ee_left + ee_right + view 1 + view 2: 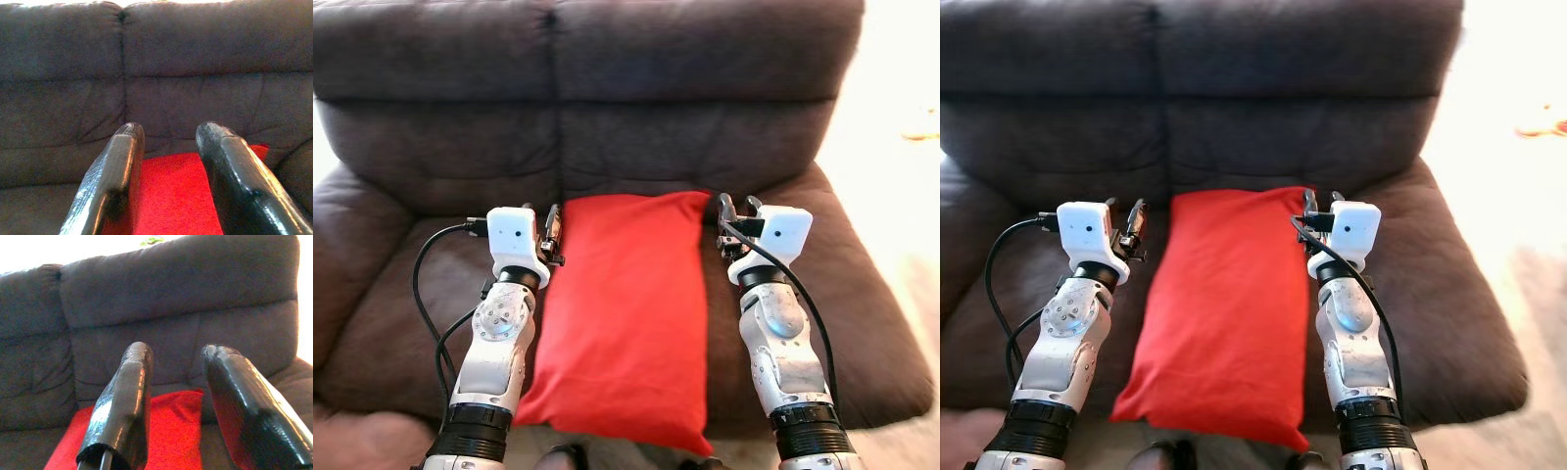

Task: Move the pillow to the sofa from floor

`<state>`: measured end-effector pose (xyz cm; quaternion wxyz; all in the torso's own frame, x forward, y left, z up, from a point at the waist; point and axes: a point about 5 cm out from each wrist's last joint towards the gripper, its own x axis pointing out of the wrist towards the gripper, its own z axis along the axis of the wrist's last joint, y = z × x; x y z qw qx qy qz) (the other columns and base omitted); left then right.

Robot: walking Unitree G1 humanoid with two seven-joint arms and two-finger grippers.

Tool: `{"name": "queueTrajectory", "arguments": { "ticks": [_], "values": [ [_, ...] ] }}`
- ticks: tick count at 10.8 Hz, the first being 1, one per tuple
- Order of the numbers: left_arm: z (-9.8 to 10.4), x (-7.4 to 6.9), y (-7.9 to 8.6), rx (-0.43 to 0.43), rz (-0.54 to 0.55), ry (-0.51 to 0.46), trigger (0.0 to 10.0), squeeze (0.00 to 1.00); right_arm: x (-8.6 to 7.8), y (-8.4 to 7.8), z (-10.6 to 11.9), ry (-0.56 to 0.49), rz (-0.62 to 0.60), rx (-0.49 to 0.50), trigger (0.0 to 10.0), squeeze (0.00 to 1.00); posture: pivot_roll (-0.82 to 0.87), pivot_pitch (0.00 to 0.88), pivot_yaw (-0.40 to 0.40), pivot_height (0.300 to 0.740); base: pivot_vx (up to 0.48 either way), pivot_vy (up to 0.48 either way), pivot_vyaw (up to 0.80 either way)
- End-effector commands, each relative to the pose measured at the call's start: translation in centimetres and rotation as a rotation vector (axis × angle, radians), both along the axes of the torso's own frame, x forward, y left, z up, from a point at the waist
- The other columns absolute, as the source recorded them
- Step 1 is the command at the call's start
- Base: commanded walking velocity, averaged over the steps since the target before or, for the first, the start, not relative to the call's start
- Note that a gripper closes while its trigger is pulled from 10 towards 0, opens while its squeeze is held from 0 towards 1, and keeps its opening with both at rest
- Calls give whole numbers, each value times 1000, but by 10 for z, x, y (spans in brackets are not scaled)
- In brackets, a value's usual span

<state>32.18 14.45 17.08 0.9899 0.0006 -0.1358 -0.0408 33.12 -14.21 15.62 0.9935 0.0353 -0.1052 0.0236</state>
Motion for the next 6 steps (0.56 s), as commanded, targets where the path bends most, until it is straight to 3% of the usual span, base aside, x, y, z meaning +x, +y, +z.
{"name": "queueTrajectory", "arguments": {
  "ticks": [1, 6],
  "values": [
    [0, 0, 2, 14, 10, 0, 10000, 0, -1, 0, 1, -3, 1, 6, 10000, 0, 58, 143, 37, 690, 0, 0, 0],
    [-1, 0, 2, 17, 13, 3, 10000, 0, -1, 1, 0, -3, 4, -1, 10000, 0, 56, 138, 37, 690, 0, 0, 0]
  ]
}}
